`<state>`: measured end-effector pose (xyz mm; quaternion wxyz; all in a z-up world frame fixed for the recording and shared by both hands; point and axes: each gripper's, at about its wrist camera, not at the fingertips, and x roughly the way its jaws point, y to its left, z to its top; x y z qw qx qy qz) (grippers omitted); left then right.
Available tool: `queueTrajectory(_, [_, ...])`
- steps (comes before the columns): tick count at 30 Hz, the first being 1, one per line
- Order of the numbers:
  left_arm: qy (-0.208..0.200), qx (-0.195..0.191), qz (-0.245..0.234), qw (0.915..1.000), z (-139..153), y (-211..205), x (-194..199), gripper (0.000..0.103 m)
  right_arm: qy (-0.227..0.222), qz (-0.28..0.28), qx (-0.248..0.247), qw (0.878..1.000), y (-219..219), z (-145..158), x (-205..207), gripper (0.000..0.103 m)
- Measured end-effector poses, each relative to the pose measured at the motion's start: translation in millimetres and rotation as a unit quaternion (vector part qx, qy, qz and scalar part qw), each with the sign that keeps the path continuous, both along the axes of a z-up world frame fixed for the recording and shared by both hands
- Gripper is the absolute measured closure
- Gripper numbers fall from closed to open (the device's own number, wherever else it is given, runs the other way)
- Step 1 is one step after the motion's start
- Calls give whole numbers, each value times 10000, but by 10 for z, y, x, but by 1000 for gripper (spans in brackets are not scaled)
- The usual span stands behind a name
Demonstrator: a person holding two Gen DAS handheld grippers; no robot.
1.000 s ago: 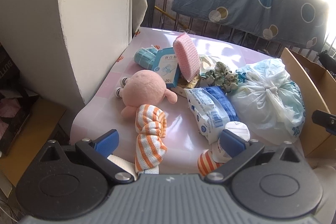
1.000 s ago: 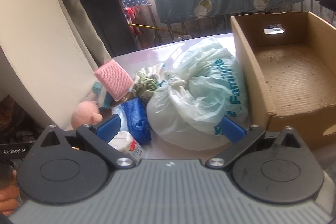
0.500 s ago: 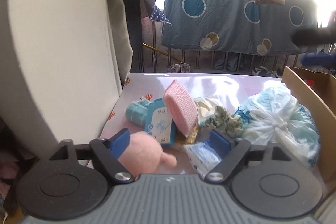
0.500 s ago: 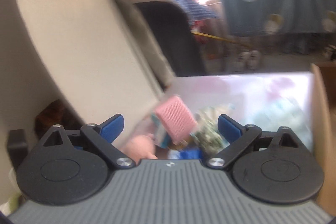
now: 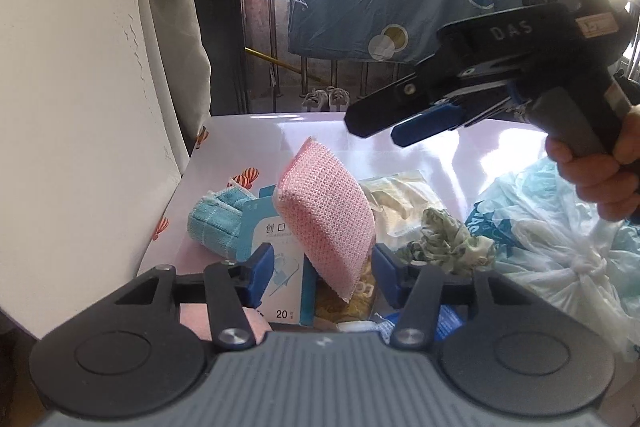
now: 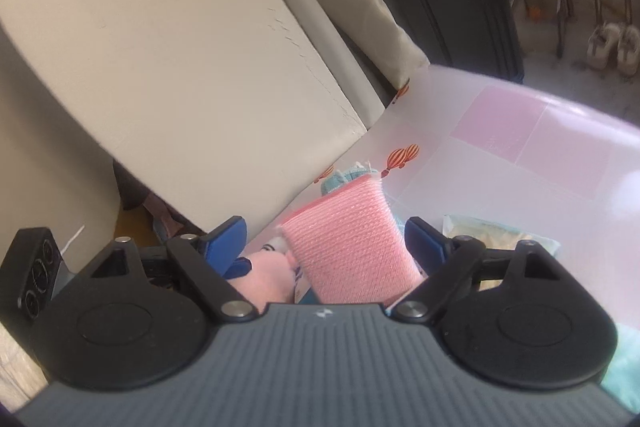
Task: Organize soft objects
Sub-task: 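Reach the right tool to the pink knit sponge and close on it, then carry the pink sponge with the right tool into the cardboard box and open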
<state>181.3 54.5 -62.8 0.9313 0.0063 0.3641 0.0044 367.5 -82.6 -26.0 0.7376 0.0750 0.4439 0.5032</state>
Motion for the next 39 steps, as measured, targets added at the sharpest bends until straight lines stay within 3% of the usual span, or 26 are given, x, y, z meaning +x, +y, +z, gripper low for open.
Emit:
queueTrajectory(7, [409,-177,165,9989,-170,52,352,48,791,-42,153,9967,166,-588,331,20])
queueTrajectory(10, [527,-200,221,9982,-219,48,445,53,1113,-74,283,9934,126,-684,320,21])
queueTrajectory(16, [435,-217,470,9977,-137,70,470,56,1067,-56,234,9940,160,-672,228,25])
queueTrajectory(21, [156,-249,552,9980,150,64,343,56,1059,-341,464,9927,53,-381,132,33])
queueTrajectory(28, [-388,-308,407,9979,727,-134,-4,56,838,-801,692,9908,-164,270,-190,38])
queueTrajectory(34, [-788,-411,-95,9960,1174,-560,-373,55,685,-1268,866,9858,-681,802,-672,40])
queueTrajectory(39, [-860,-590,-705,9920,1356,-1031,-471,55,585,-1821,918,9772,-1382,1108,-1129,41])
